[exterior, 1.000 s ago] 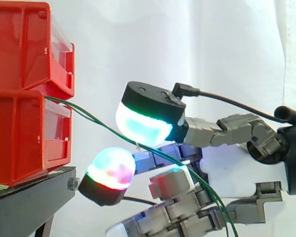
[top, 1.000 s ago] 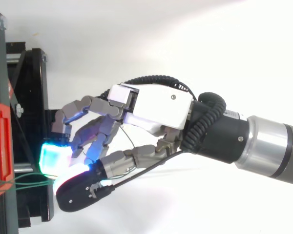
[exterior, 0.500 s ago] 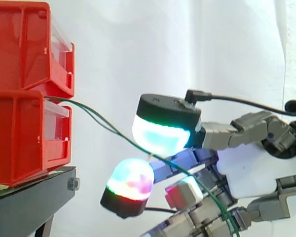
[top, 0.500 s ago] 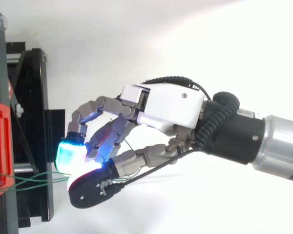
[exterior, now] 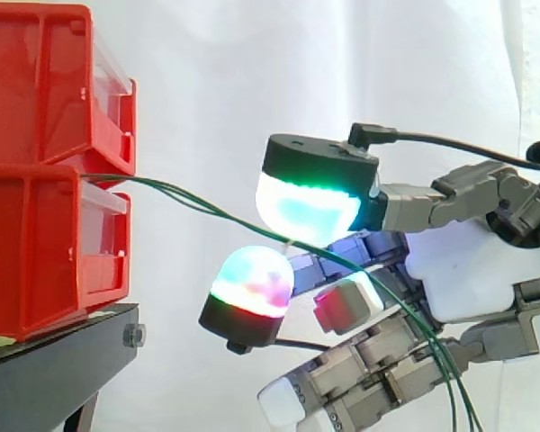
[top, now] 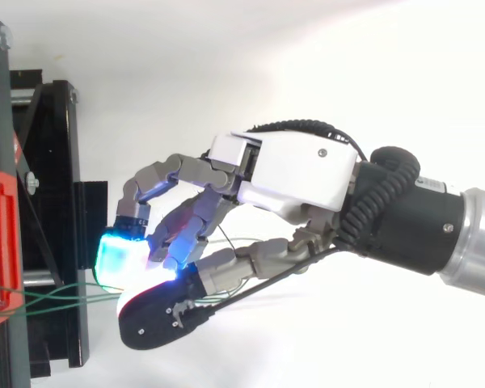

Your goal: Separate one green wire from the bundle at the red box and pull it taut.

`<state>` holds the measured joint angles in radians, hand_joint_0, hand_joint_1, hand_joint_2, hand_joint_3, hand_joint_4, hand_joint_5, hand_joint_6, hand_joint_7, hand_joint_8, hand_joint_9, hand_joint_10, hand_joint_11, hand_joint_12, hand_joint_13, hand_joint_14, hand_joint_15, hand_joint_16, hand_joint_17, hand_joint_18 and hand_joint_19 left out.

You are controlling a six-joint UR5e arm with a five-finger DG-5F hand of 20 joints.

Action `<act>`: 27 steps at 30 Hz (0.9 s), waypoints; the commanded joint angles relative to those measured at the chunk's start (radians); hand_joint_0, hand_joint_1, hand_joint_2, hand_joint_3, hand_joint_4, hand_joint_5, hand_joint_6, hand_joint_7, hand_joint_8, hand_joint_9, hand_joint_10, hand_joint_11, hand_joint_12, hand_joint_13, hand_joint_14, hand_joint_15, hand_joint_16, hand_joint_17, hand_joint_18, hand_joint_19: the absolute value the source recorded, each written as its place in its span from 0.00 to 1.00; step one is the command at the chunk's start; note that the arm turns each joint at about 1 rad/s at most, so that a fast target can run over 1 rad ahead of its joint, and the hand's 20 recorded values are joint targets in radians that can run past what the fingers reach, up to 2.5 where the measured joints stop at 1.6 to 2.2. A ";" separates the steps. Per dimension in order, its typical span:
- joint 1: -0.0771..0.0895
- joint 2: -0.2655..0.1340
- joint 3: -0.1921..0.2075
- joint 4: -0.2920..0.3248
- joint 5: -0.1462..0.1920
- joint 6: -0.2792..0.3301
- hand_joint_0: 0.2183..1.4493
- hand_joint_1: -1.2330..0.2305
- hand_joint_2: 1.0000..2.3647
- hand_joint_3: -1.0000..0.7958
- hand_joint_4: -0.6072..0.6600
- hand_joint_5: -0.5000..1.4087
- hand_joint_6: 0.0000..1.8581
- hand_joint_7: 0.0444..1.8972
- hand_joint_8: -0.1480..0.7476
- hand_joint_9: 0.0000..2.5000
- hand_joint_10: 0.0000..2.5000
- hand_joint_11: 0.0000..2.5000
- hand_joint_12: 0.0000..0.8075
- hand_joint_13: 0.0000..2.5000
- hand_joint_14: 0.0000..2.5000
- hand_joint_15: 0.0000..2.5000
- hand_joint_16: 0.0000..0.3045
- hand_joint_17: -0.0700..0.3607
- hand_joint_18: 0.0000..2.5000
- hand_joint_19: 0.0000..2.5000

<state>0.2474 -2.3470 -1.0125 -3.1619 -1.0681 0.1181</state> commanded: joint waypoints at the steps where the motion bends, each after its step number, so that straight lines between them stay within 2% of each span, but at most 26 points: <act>1: 0.001 0.009 0.000 -0.006 0.000 -0.002 0.33 0.26 0.00 0.28 0.56 0.18 0.47 0.46 0.42 0.50 0.01 0.37 0.40 0.29 0.01 0.16 0.15 0.40 0.21 0.16; 8: 0.000 0.021 0.000 -0.032 0.002 -0.005 0.34 0.25 0.00 0.28 0.54 0.18 0.47 0.47 0.41 0.50 0.01 0.36 0.40 0.29 0.01 0.16 0.15 0.40 0.21 0.16; 19: 0.000 0.025 0.000 -0.046 0.002 0.002 0.33 0.25 0.01 0.36 0.49 0.18 0.49 0.51 0.42 0.49 0.01 0.36 0.40 0.29 0.01 0.16 0.15 0.40 0.22 0.17; 27: 0.001 0.025 0.015 -0.059 0.004 0.002 0.36 0.25 0.01 0.33 0.50 0.18 0.49 0.48 0.41 0.49 0.01 0.36 0.41 0.29 0.01 0.16 0.15 0.40 0.22 0.17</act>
<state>0.2480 -2.3216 -1.0040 -3.2125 -1.0647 0.1195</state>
